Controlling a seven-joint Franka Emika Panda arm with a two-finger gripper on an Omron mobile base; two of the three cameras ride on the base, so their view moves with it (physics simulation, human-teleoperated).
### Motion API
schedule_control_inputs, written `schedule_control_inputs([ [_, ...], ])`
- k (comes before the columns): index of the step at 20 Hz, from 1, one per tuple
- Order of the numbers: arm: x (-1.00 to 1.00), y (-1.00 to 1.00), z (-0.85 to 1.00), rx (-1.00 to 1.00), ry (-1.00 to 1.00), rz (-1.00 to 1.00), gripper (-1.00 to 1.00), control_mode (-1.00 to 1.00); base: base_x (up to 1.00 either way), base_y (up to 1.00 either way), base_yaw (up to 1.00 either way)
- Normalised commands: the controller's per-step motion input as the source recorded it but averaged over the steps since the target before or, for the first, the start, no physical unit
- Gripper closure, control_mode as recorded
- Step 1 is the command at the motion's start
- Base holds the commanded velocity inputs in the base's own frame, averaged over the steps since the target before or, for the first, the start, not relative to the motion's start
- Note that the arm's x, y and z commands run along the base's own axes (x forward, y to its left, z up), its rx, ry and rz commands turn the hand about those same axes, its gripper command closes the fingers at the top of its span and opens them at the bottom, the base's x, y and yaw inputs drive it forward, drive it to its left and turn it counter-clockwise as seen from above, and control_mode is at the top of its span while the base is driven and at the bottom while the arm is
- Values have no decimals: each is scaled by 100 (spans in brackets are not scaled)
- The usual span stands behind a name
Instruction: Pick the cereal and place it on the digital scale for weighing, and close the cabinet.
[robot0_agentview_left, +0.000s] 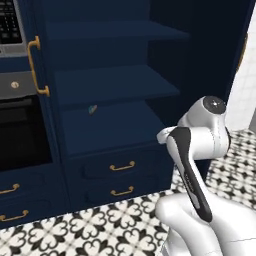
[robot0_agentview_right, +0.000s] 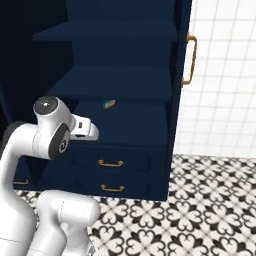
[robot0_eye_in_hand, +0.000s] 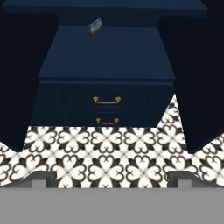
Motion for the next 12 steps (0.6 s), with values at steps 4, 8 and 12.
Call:
schedule_control_inputs([
  [4, 0, 0, 0, 0, 0, 0, -100, 100, 26, -13, 15],
  [8, 0, 0, 0, 0, 0, 0, -100, 100, 51, 9, 7],
  [12, 0, 0, 0, 0, 0, 0, -100, 100, 54, 0, 3],
])
